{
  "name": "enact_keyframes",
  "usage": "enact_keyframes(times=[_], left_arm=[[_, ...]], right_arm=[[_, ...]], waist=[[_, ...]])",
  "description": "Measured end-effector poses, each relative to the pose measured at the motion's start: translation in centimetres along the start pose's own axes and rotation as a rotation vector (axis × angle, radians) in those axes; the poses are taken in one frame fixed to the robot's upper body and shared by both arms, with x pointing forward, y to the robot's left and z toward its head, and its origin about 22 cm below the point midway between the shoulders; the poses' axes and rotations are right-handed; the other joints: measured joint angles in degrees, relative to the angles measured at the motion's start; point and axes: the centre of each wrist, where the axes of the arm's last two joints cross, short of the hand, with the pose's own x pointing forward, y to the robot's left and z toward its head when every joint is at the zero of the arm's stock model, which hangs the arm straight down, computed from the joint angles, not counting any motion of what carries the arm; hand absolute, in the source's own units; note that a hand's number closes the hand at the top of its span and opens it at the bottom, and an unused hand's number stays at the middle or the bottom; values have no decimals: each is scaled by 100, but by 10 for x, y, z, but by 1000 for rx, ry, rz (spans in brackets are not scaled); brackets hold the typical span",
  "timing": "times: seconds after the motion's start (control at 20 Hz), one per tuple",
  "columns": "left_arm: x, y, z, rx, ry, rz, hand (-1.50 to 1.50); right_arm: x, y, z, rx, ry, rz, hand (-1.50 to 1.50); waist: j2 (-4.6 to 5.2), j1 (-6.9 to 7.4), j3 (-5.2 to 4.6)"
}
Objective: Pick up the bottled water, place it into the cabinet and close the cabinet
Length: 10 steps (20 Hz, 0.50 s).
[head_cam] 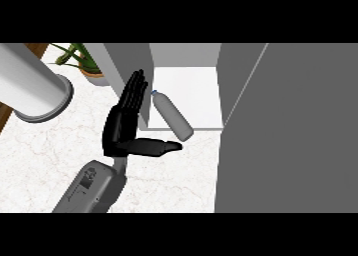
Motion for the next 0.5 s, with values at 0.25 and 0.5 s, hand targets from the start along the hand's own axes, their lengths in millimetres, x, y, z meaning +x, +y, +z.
enact_keyframes(times=[0.25, 0.5], left_arm=[[23, 2, 19, 13, -46, 41, -150], [51, -5, 47, 4, -78, 80, -150]], right_arm=[[4, 4, -1, 0, 3, -3, -150], [3, 11, -5, 10, -1, 8, -150]], waist=[[-18, 28, 7], [-30, 43, 10]])
